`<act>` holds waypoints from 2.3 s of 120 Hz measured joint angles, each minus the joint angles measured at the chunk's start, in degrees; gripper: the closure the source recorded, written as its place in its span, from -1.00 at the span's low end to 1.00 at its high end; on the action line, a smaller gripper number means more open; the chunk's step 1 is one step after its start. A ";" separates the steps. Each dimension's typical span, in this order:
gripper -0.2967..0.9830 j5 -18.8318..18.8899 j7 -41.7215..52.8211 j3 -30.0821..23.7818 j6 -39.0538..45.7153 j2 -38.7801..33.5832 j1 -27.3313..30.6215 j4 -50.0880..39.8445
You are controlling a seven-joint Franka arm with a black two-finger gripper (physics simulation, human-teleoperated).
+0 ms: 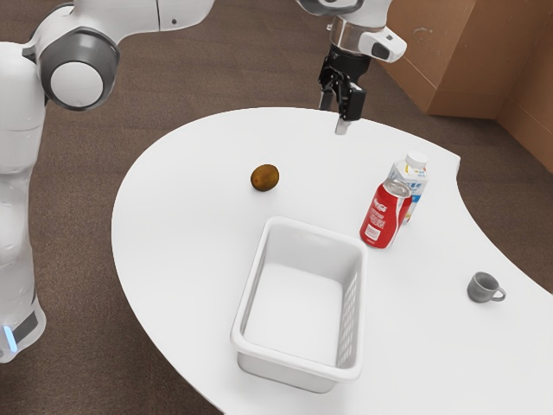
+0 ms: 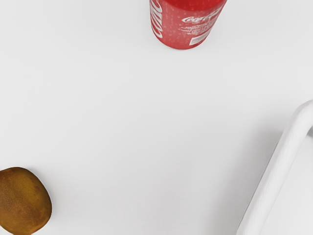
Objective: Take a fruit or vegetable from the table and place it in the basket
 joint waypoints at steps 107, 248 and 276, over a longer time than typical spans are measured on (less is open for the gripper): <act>-0.54 -6.27 -5.17 -1.96 -7.73 0.91 0.93 13.85; -0.54 1.11 -14.39 19.16 26.17 -10.83 -2.20 -38.87; -0.54 -1.41 -12.98 18.77 27.63 -8.49 -3.38 -38.97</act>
